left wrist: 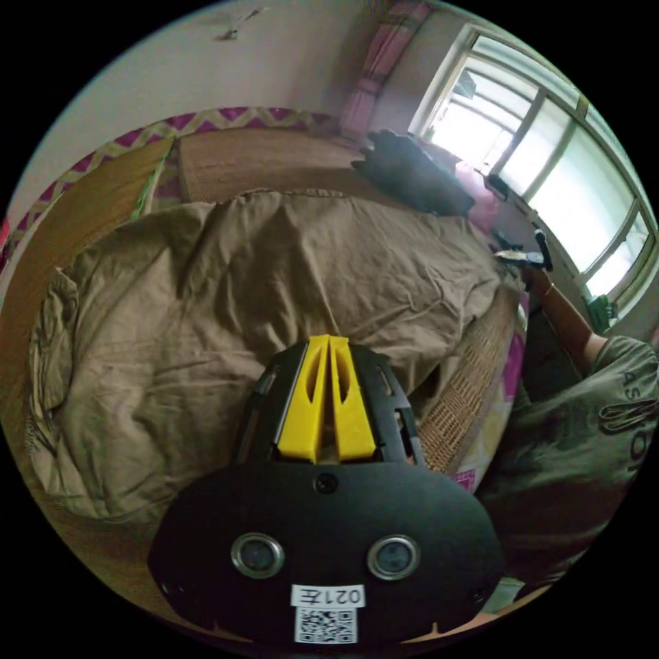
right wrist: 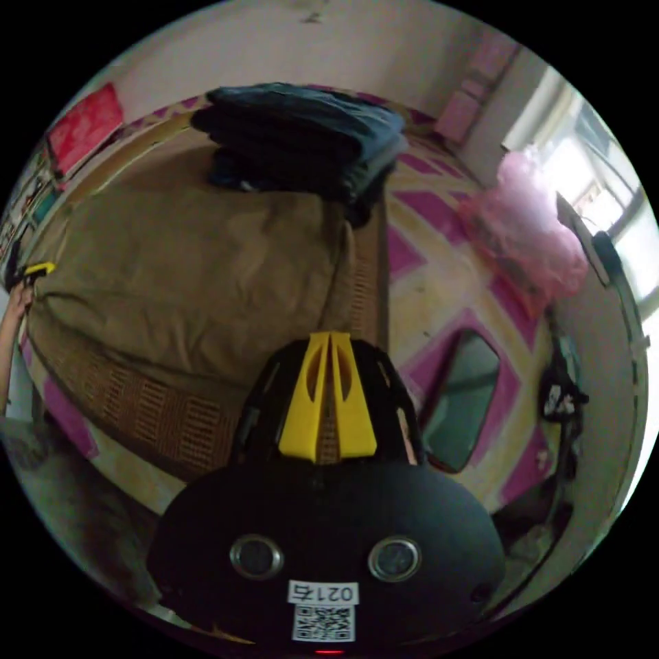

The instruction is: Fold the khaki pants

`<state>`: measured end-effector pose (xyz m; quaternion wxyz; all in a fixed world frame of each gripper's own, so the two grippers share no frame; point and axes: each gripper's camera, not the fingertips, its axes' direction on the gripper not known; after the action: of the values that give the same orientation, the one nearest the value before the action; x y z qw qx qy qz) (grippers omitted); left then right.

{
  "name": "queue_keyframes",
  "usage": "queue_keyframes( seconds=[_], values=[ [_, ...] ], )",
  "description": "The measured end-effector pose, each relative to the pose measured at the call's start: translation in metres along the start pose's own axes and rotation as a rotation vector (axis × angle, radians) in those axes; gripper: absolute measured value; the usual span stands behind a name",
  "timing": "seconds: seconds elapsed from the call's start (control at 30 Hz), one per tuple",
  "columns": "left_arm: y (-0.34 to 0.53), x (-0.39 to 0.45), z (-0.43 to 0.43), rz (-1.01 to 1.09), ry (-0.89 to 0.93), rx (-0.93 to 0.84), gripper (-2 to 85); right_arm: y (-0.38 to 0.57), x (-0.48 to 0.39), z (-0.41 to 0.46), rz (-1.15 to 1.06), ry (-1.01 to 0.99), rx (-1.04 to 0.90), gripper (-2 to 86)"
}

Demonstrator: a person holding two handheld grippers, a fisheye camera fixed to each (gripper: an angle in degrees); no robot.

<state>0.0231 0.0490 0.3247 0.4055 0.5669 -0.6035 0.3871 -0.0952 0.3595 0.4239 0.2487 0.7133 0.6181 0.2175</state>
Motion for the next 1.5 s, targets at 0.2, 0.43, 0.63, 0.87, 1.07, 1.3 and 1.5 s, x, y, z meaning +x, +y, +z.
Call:
queue_keyframes(
  seconds=[0.2, 0.43, 0.63, 0.87, 1.07, 1.3, 1.5],
  values=[
    [0.048, 0.012, -0.055, -0.03, 0.028, 0.129, -1.0, 0.076, 0.059, -0.024, 0.317, -0.301, 0.088, 9.3],
    [0.101, 0.019, -0.103, -0.111, 0.143, 0.223, -1.0, 0.148, 0.101, 0.01, 0.703, -0.603, 0.146, 12.3],
    [0.135, 0.029, -0.146, -0.116, 0.184, 0.276, -1.0, 0.154, 0.111, 0.044, 0.803, -0.683, 0.211, 8.5],
    [0.183, 0.026, -0.199, -0.142, 0.202, 0.321, -1.0, 0.139, 0.08, 0.016, 0.643, -0.73, 0.337, -0.3],
    [0.228, 0.02, -0.251, -0.147, 0.169, 0.389, -1.0, 0.077, -0.112, -0.129, 0.062, -0.502, 0.513, -0.6],
    [0.277, 0.0, -0.289, -0.215, 0.219, 0.468, -1.0, 0.062, -0.425, -0.057, -0.426, -0.476, 0.335, -0.6],
    [0.313, -0.018, -0.316, -0.273, 0.199, 0.478, -0.9, 0.094, -0.52, 0.069, -0.416, -0.399, 0.163, -0.6]
  ],
)
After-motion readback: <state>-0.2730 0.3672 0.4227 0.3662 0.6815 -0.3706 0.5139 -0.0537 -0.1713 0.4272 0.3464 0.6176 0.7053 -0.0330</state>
